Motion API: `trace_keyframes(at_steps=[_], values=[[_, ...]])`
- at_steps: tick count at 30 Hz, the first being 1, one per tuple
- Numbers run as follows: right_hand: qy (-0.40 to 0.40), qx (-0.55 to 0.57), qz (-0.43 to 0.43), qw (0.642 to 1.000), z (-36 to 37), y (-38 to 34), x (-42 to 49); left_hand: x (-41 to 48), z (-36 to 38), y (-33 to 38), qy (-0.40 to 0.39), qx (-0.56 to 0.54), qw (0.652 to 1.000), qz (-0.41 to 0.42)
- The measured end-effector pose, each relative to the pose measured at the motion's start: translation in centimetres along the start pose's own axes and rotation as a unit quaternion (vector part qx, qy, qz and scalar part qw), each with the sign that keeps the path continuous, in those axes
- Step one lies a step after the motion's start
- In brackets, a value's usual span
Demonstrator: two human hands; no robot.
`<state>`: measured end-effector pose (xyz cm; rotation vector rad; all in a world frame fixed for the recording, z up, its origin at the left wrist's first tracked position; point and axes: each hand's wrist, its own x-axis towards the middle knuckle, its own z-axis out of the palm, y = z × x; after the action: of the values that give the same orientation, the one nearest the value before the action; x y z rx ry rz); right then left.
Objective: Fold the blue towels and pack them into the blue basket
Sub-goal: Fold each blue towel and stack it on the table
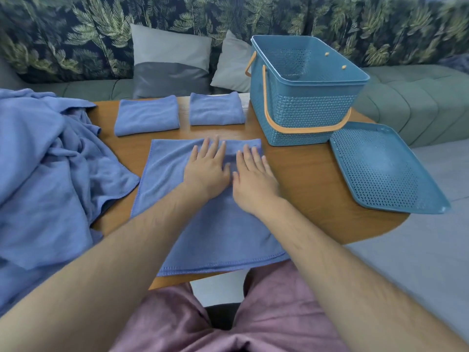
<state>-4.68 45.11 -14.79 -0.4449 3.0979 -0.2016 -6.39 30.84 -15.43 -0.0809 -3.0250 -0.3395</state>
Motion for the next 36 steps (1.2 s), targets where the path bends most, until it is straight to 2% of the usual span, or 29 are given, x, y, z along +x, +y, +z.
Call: trace_keyframes(at_steps=[7, 9, 13, 16, 20, 26, 33, 36], values=[[-0.040, 0.079, -0.080, 0.993, -0.6, 0.1, -10.3, -12.3, -1.7, 0.5, -0.092, -0.105, 0.988, 0.068], [-0.041, 0.123, -0.109, 0.986, -0.2, 0.8, -12.2, -15.0, -1.4, 0.1, -0.085, -0.118, 0.984, 0.101], [0.025, 0.190, -0.170, 0.967, 0.2, 1.8, -14.6, -17.6, -1.4, -0.5, -0.033, -0.185, 0.972, 0.144], [0.007, 0.177, -0.205, 0.963, -0.7, 2.1, -14.7, -18.3, -1.7, -0.9, -0.040, -0.230, 0.958, 0.165], [-0.019, 0.142, -0.248, 0.958, -1.2, 2.8, -14.5, -18.6, -1.9, -1.0, -0.040, -0.188, 0.962, 0.197], [-0.004, 0.183, -0.227, 0.956, -2.0, 3.3, -14.6, -18.3, -2.7, -1.1, -0.009, -0.186, 0.957, 0.221], [-0.029, 0.157, -0.228, 0.960, -2.3, 3.8, -14.6, -18.4, -4.8, -3.9, -0.023, -0.131, 0.974, 0.182], [0.011, 0.142, -0.212, 0.967, -2.3, 4.1, -14.2, -18.0, -5.9, -5.3, -0.031, -0.128, 0.981, 0.145]])
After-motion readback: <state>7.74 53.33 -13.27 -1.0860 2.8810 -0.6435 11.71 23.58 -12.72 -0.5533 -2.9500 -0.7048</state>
